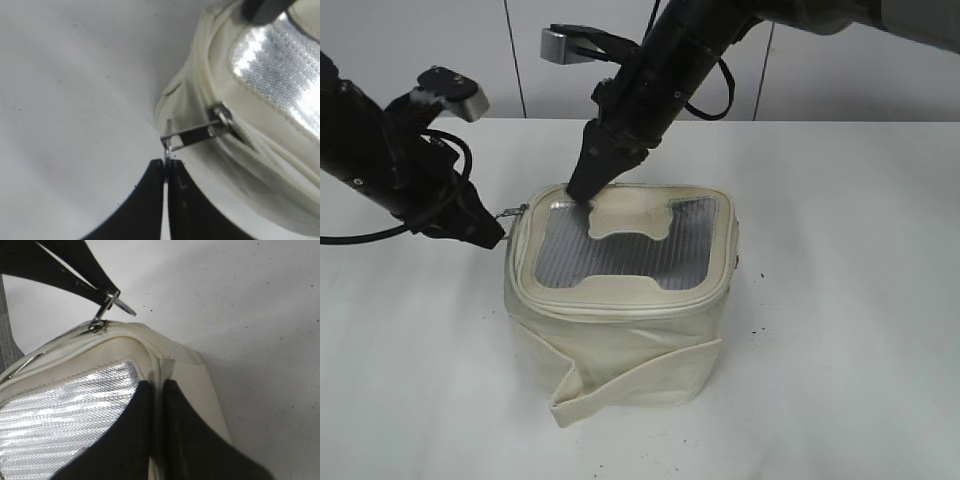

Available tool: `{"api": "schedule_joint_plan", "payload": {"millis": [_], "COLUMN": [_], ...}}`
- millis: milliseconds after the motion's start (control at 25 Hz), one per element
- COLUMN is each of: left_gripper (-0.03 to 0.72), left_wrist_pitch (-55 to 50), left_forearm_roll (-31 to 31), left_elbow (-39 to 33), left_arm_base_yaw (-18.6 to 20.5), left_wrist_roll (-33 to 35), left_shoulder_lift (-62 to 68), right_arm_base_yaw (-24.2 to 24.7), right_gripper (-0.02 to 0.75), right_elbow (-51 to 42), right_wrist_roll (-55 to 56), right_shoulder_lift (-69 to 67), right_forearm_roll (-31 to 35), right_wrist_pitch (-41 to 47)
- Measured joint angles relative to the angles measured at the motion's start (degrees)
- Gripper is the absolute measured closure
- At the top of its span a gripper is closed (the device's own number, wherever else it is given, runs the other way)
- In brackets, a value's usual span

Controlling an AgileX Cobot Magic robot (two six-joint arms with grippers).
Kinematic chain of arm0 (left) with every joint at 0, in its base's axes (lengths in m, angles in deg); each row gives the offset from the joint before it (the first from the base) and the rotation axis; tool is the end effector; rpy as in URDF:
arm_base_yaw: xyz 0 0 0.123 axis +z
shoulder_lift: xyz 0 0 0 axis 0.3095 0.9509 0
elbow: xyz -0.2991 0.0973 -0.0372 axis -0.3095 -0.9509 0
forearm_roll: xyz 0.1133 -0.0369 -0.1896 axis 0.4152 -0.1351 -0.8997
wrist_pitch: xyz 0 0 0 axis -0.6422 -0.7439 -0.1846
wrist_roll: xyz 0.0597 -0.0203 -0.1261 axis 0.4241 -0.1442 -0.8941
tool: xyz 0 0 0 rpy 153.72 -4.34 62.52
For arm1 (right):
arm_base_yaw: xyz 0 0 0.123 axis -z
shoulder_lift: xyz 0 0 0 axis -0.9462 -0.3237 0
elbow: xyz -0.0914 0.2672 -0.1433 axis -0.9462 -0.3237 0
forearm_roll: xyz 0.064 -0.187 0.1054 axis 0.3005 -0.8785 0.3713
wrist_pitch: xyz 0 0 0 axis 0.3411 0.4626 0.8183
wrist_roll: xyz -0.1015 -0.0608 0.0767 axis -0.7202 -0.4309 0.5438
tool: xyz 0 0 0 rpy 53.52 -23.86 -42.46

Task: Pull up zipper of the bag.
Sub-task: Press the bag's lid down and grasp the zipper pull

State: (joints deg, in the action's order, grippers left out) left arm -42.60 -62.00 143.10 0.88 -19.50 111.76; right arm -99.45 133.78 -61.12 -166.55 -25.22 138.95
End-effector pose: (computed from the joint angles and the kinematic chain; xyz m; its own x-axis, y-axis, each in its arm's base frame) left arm 0.2987 -0.1515 0.2089 -0.6101 0.6170 -0.4971 0.7653 0.6213 -0.1680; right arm 0.3945 0.3027 0.1960 -0.4739 -0.7410 -0.4758 -0.8747 0.3338 0.3515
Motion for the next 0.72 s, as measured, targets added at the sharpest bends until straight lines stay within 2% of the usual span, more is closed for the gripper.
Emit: {"api": "schedule_joint_plan", "payload": {"millis": [80, 720], "left_gripper": [0.691, 0.691], "left_wrist_pitch": [-1.61, -16.32], "left_forearm_roll": [0.29, 0.15], "left_elbow": [0.0, 0.07], "left_arm_base_yaw": [0.0, 0.0], "left_wrist_roll": [-0.13, -7.45], "left_shoulder_lift": [0.0, -4.11], "right_arm_base_yaw": [-0.04, -0.11], "right_gripper": [0.722, 0.722], "right_elbow": [0.18, 2.52], "right_wrist_roll": [0.14, 3.01], "right_shoulder_lift": [0.0, -0.24], "right_forearm_roll": [-0.31, -2.89], "right_wrist_pitch": [0.0, 0.06]}}
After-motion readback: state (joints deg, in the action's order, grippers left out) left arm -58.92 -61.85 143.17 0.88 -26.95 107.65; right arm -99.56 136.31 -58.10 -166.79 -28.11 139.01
